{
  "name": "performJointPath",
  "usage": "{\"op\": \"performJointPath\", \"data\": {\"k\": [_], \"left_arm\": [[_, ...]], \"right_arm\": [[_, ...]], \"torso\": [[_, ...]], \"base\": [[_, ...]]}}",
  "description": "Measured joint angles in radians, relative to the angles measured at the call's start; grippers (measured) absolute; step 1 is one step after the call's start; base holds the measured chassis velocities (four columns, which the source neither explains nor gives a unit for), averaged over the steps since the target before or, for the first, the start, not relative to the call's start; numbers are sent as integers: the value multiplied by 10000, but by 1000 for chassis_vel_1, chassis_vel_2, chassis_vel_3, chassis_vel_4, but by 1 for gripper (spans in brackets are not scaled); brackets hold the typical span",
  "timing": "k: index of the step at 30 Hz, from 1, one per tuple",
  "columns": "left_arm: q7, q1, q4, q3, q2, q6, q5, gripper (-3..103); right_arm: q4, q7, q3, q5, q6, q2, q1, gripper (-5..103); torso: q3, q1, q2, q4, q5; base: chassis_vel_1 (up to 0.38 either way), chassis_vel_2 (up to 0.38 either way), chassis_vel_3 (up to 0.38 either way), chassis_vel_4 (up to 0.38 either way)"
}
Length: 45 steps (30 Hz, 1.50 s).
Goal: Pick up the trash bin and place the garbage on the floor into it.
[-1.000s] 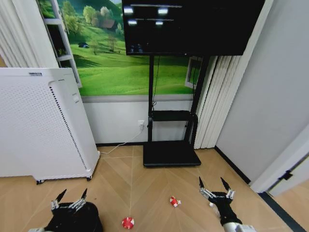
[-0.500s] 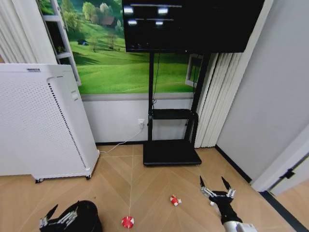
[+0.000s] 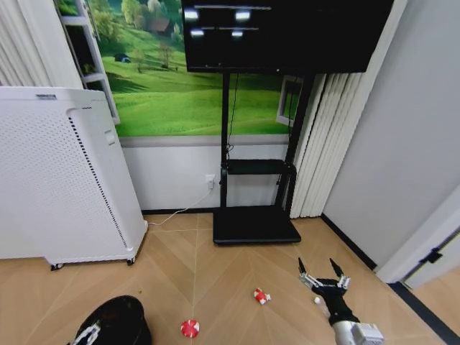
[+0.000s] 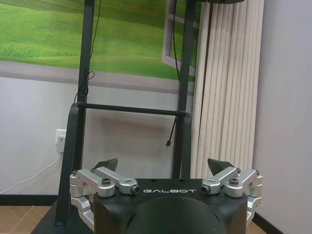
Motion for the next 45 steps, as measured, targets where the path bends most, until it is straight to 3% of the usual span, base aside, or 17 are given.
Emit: {"op": "performJointPath", "data": {"k": [1, 6, 13, 18, 22, 32, 39, 45], "left_arm": [[-405, 32, -120, -58, -1, 272, -306, 98], [-1022, 187, -463, -314, -8, 645, -824, 100], [-1629, 243, -289, -453, 17, 792, -1313, 100], [-879, 271, 515, -930, 145, 681, -1276, 102], [-296, 20, 1274, -1363, 330, 656, -1337, 98], [72, -958, 2640, -1301, 676, 767, -1379, 98], [417, -2125, 4316, -600, 1087, 820, -1073, 98], [494, -2730, 4948, -332, 1255, 870, -879, 98]], "right_arm": [[-67, 19, 11, 31, -21, -7, 76, 100], [-241, 77, 15, 49, -82, 11, 213, 100], [-385, 108, 16, 109, -142, -60, 333, 100], [-545, 122, 67, 176, -151, -121, 384, 100], [-680, 125, 68, 179, -133, -136, 408, 100], [-712, 127, -11, 135, -108, -109, 344, 100], [-540, 117, -5, 15, 2, -69, 61, 100], [-436, 111, 23, -17, 64, -65, -99, 100]], "torso": [[-37, -7, -46, 0, 0], [-76, -14, -88, 0, 0], [-70, -12, -79, 0, -1], [-54, -4, -55, 0, -2], [-41, 2, -38, 1, -1], [-24, 8, -16, 1, -4], [-11, 14, 3, 0, -3], [-6, 15, 10, 0, -2]], "base": [[0, 0, 0, 0], [0, 0, 0, 0], [0, 0, 0, 0], [0, 0, 0, 0], [0, 0, 0, 0], [0, 0, 0, 0], [0, 0, 0, 0], [0, 0, 0, 0]]}}
